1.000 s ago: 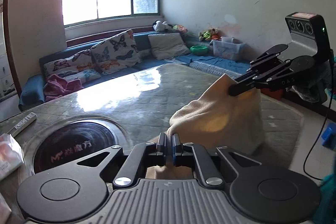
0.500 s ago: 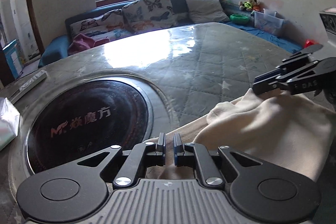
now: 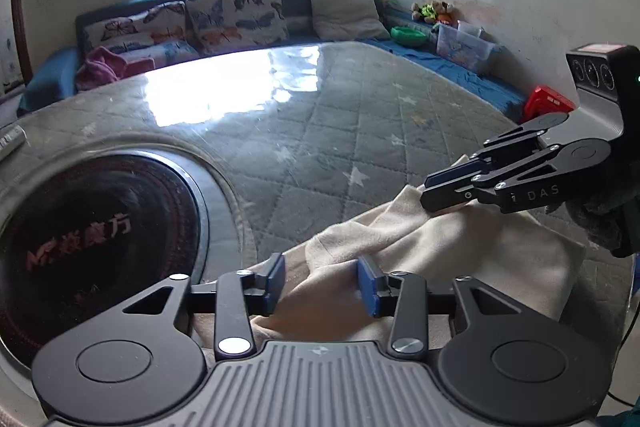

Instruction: Fold clothes

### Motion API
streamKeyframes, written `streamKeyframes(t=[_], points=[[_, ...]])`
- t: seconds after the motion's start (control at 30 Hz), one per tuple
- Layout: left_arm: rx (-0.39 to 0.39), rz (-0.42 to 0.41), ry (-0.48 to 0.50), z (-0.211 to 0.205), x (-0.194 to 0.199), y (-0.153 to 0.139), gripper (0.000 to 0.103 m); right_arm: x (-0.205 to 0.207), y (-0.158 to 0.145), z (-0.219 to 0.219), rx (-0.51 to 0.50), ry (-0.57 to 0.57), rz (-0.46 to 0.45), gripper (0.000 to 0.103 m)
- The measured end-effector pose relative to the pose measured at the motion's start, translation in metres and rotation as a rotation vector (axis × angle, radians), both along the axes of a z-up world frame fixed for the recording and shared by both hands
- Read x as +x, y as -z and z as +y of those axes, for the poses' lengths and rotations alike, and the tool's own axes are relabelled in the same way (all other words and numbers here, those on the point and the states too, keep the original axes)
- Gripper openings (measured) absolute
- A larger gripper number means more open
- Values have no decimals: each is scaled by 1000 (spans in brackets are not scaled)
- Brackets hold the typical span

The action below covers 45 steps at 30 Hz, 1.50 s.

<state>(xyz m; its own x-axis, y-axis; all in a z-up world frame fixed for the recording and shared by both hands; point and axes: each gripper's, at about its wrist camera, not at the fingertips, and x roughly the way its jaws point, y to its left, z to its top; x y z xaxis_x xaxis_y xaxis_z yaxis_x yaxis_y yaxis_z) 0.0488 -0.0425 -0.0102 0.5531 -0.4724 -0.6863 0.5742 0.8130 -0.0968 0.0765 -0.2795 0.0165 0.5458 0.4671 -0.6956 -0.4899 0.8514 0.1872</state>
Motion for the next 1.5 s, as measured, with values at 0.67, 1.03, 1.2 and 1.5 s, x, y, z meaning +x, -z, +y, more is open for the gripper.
streamKeyframes(t=[0.67, 1.03, 1.2, 1.5], points=[[111, -114, -84, -20, 9, 10, 20, 3, 2, 18, -81, 69, -136, 4], [74, -132, -123, -18, 2, -9, 35, -23, 1, 16, -69, 63, -88, 7], [-16, -126, -84, -27, -11, -27, 27, -22, 5, 9, -33, 83, -77, 7], [12, -48, -70, -56, 5, 2, 20, -36, -3, -8, -32, 116, -104, 7]])
